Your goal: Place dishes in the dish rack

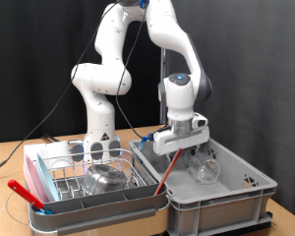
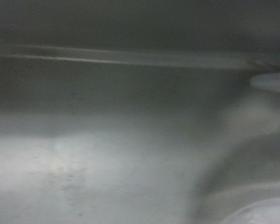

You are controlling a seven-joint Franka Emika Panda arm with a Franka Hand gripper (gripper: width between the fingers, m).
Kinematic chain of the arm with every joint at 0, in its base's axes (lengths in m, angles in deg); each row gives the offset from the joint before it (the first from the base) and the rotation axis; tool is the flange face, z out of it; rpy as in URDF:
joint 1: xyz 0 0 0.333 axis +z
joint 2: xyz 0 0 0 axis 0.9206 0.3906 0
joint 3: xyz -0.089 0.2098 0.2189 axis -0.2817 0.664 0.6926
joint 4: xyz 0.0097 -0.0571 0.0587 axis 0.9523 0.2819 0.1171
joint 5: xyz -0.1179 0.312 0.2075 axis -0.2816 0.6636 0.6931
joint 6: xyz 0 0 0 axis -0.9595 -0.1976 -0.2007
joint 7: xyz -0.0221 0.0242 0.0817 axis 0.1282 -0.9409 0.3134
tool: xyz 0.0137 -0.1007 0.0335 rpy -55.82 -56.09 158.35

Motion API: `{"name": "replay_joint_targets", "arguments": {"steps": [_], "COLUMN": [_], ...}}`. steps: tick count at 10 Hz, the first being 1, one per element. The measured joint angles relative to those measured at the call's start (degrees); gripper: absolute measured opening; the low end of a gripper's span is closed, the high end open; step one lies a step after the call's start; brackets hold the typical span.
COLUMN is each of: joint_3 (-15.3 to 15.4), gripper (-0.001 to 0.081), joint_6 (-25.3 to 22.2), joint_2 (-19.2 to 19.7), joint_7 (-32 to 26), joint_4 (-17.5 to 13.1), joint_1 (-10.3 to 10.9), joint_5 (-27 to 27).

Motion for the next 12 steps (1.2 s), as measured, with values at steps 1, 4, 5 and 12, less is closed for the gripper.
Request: {"name": "replay_joint_targets", "arguments": {"steps": [1, 4, 5, 12], "joint_3": [1.3, -0.8, -1.5, 15.6], "gripper": [0.0811, 0.0811, 0.0811, 0.0811], "joint_6": [0.6, -0.9, -1.2, 2.8], "joint_2": [1.1, 4.2, 4.6, 4.5], "joint_7": [-0.5, -1.1, -1.1, -2.5], "joint_4": [-0.4, -0.8, -0.7, -2.4], "joint_1": [-1.1, -0.5, -0.1, -16.8], "joint_5": [1.9, 3.0, 3.0, 2.9]}}
